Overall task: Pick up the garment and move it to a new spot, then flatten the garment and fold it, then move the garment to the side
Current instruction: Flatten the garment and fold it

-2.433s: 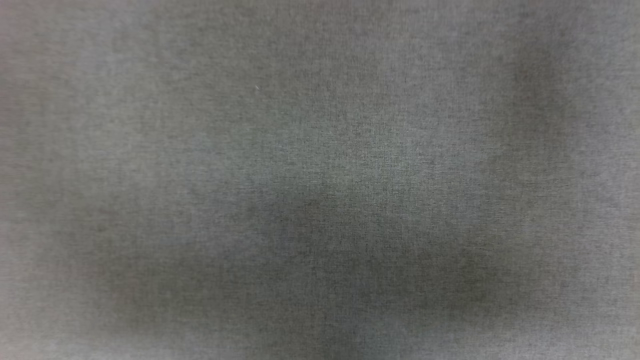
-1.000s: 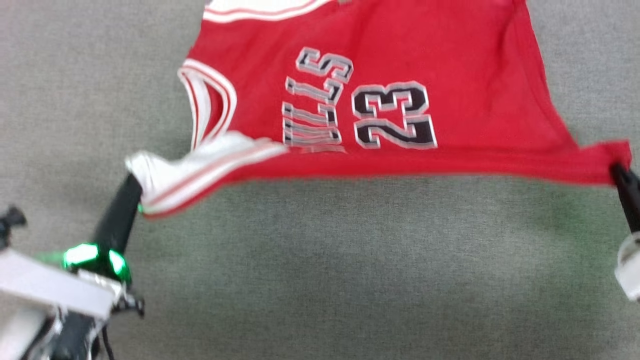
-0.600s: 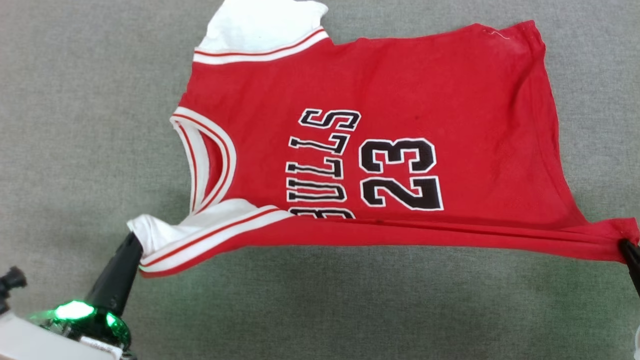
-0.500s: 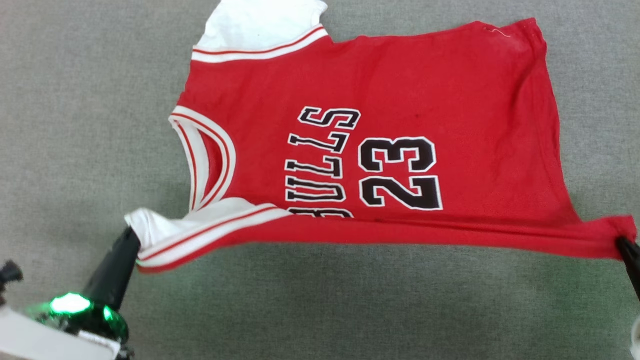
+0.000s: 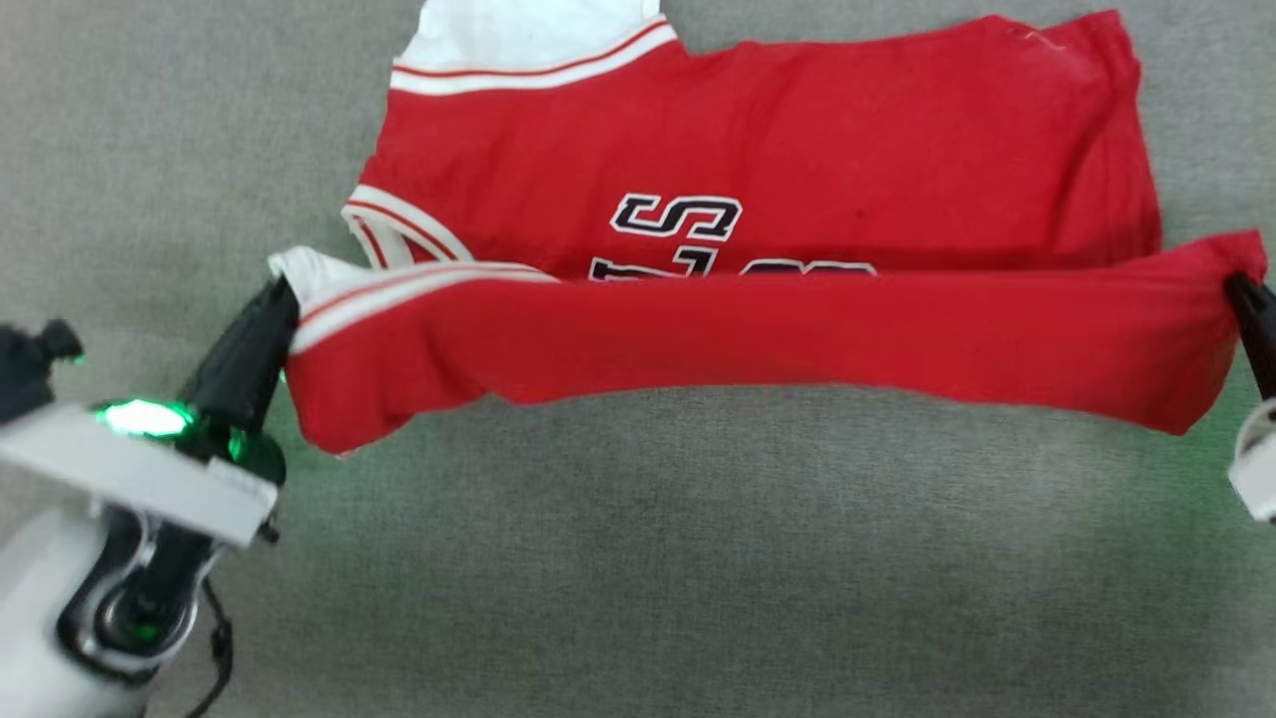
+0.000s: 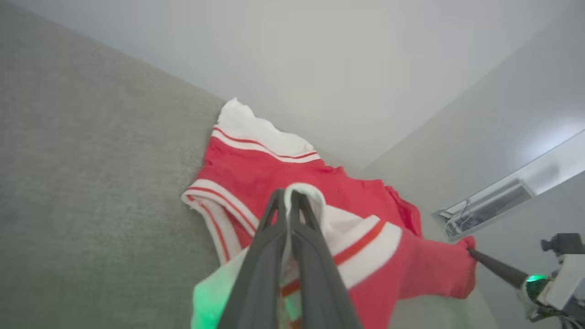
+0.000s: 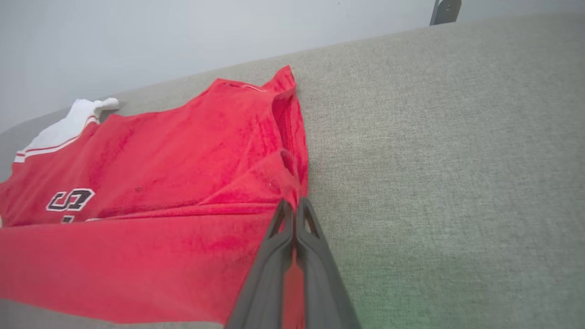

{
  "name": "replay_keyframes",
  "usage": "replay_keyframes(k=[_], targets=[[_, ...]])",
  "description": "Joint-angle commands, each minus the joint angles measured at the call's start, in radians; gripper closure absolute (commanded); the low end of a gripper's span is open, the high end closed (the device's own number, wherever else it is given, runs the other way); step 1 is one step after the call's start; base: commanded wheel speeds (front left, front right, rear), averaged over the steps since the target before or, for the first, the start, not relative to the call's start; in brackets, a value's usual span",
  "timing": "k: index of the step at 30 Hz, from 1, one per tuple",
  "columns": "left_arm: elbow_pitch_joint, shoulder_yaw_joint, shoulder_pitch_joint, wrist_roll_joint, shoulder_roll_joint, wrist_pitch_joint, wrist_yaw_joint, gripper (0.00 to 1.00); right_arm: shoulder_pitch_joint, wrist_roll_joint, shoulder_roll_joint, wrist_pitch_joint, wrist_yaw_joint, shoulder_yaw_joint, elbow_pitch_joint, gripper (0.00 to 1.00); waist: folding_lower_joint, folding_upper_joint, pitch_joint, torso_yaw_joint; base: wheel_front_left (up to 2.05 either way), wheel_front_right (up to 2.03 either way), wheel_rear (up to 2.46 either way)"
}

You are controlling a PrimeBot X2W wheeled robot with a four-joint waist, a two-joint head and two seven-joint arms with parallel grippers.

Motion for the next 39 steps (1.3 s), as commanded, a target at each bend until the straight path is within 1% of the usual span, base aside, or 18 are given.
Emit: replay_keyframes(k=[1, 2, 5, 8, 16, 17, 18, 19, 20, 21, 22, 23, 24, 26, 29, 33, 36, 39], targets=[[0.030, -0.010, -0.028, -0.004, -0.014, -0.007, 0.002, 1.00, -0.019, -0.011, -0.003, -0.011, -0.001, 0.000, 0.019, 1.00, 0.0000, 0.0000, 0.019, 0.008, 0.00, 0.00, 0.00], [0.064, -0.028, -0.059, -0.002, -0.028, -0.009, 0.002, 1.00, -0.032, -0.027, -0.004, -0.019, -0.001, -0.001, 0.040, 1.00, 0.0000, 0.0000, 0.026, 0.011, 0.00, 0.00, 0.00], [0.152, -0.088, -0.134, 0.026, -0.041, -0.015, 0.002, 1.00, -0.061, -0.066, -0.009, -0.040, -0.001, 0.009, 0.096, 1.00, 0.0000, 0.0000, 0.047, 0.015, 0.00, 0.00, 0.00], [0.229, -0.152, -0.193, 0.070, -0.038, -0.023, 0.002, 1.00, -0.072, -0.095, -0.019, -0.065, -0.001, 0.024, 0.144, 1.00, 0.0000, 0.0000, 0.067, 0.017, 0.00, 0.00, 0.00], [0.423, -0.272, -0.304, 0.169, -0.048, -0.036, 0.003, 1.00, -0.077, -0.127, -0.010, -0.144, -0.001, 0.068, 0.244, 1.00, 0.0000, 0.0000, 0.093, 0.011, 0.00, 0.00, 0.00], [0.441, -0.287, -0.315, 0.179, -0.045, -0.035, 0.003, 0.97, -0.079, -0.127, -0.008, -0.151, -0.001, 0.075, 0.254, 1.00, 0.0000, 0.0000, 0.093, 0.009, 0.00, 0.00, 0.00], [0.452, -0.299, -0.324, 0.187, -0.042, -0.035, 0.004, 0.70, -0.082, -0.126, -0.007, -0.156, -0.001, 0.081, 0.263, 1.00, 0.0000, 0.0000, 0.091, 0.008, 0.00, 0.00, 0.00], [0.462, -0.305, -0.334, 0.187, -0.040, -0.036, 0.004, 0.20, -0.084, -0.124, -0.006, -0.160, -0.001, 0.088, 0.270, 1.00, 0.0000, 0.0000, 0.088, 0.007, 0.00, 0.00, 0.00], [0.468, -0.313, -0.342, 0.183, -0.035, -0.036, 0.004, 0.00, -0.084, -0.120, -0.005, -0.172, -0.001, 0.094, 0.271, 0.95, 0.0000, 0.0000, 0.083, 0.005, 0.00, 0.00, 0.00], [0.467, -0.324, -0.349, 0.182, -0.026, -0.036, 0.004, 0.00, -0.085, -0.116, -0.004, -0.185, -0.001, 0.099, 0.268, 0.65, 0.0000, 0.0000, 0.076, 0.003, 0.00, 0.00, 0.00], [0.462, -0.330, -0.357, 0.172, -0.015, -0.036, 0.004, 0.00, -0.084, -0.112, -0.005, -0.194, -0.001, 0.101, 0.265, 0.53, 0.0000, 0.0000, 0.069, 0.001, 0.00, 0.00, 0.00], [0.455, -0.335, -0.366, 0.161, -0.004, -0.036, 0.003, 0.00, -0.083, -0.109, -0.005, -0.205, -0.001, 0.102, 0.259, 0.14, 0.0000, 0.0000, 0.062, -0.001, 0.00, 0.00, 0.00], [0.442, -0.344, -0.373, 0.152, 0.009, -0.036, 0.003, 0.00, -0.083, -0.106, -0.005, -0.215, -0.001, 0.100, 0.254, 0.00, 0.0000, 0.0000, 0.054, -0.003, 0.00, 0.00, 0.00], [0.412, -0.357, -0.389, 0.131, 0.042, -0.037, 0.002, 0.00, -0.082, -0.098, -0.011, -0.230, -0.001, 0.093, 0.243, 0.00, 0.0000, 0.0000, 0.034, -0.006, 0.00, 0.00, 0.00], [0.370, -0.383, -0.406, 0.114, 0.116, -0.030, 0.002, 0.00, -0.082, -0.081, -0.015, -0.245, -0.001, 0.079, 0.228, 0.00, 0.0000, 0.0000, 0.002, -0.008, 0.00, 0.00, 0.00], [0.316, -0.412, -0.436, 0.084, 0.201, 0.031, 0.002, 0.00, -0.081, -0.063, -0.023, -0.255, -0.001, 0.061, 0.204, 0.00, 0.0000, 0.0000, -0.039, -0.006, 0.00, 0.00, 0.00], [0.268, -0.442, -0.444, 0.047, 0.255, 0.136, 0.002, 0.00, -0.081, -0.049, -0.032, -0.256, -0.001, 0.049, 0.192, 0.00, 0.0000, 0.0000, -0.064, -0.005, 0.00, 0.00, 0.00], [0.184, -0.484, -0.435, -0.026, 0.301, 0.304, 0.002, 0.00, -0.073, -0.045, -0.032, -0.247, -0.001, 0.048, 0.184, 0.00, 0.0000, 0.0000, -0.079, -0.006, 0.00, 0.00, 0.00]])
